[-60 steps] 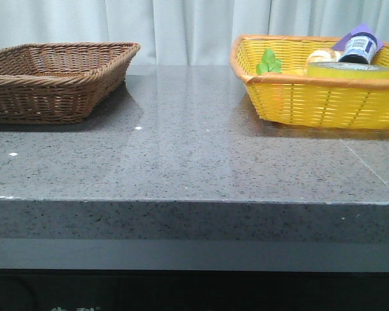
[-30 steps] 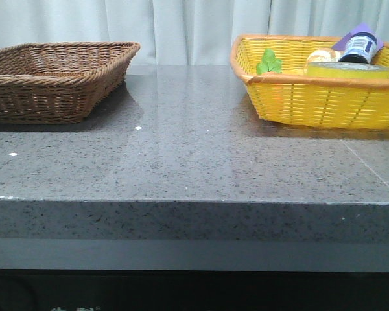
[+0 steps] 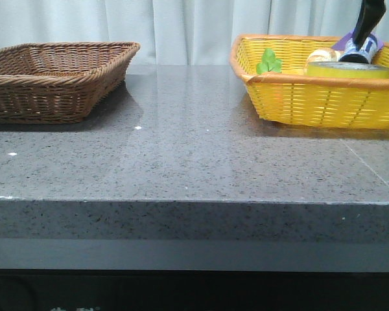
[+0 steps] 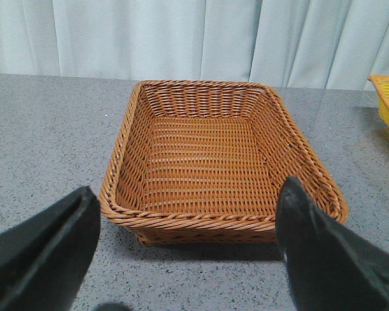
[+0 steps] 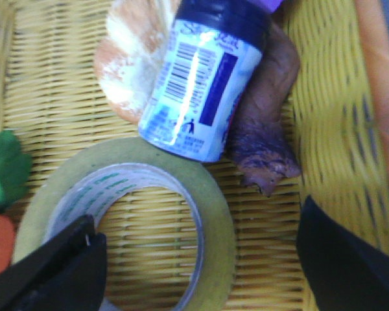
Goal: Transfer tape with both arms
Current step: 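Reach the right gripper into the yellow basket and grasp the tape roll, then lift the tape roll out and set it on the table between baskets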
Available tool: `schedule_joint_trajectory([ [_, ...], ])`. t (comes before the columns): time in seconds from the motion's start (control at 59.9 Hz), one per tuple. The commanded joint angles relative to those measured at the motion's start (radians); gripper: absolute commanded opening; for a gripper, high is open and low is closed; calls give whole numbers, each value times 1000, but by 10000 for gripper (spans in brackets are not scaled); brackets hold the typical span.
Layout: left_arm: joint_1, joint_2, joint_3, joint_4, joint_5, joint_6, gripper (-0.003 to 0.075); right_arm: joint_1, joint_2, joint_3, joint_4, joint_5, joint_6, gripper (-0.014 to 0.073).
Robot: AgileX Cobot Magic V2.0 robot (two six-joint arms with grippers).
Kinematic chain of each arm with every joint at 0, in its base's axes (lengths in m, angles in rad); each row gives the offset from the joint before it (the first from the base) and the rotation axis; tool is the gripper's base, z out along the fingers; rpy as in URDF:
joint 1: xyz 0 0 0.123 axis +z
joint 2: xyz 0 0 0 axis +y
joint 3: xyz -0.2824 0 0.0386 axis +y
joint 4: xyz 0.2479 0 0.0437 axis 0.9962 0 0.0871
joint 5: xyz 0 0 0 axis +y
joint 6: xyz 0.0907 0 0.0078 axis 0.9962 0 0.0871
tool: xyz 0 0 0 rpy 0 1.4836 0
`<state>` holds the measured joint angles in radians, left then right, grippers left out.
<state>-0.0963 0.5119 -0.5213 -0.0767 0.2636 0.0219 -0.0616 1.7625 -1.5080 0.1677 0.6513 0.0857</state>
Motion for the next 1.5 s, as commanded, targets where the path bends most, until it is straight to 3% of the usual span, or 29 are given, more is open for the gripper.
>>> schedule_joint_trajectory([
  [0.0,3,8,-32,-2,-83,-3,542,-9,-7,-44,3,-44,2,610],
  [0.117,3,8,-32,-2,-83,-3,542,-9,31,-44,3,-40,2,568],
  [0.367,3,8,-32,-2,-83,-3,542,-9,40,-44,3,-37,2,225],
  [0.501,3,8,-32,-2,-83,-3,542,-9,32,-44,3,-29,2,137],
  [1.152,3,8,-32,-2,-83,-3,542,8,-273,-15,3,57,-33,118],
  [1.302,3,8,-32,-2,-83,-3,542,96,-408,92,3,-27,-54,118],
  [1.486,3,8,-32,-2,-83,-3,542,320,-486,174,3,-85,-56,118],
])
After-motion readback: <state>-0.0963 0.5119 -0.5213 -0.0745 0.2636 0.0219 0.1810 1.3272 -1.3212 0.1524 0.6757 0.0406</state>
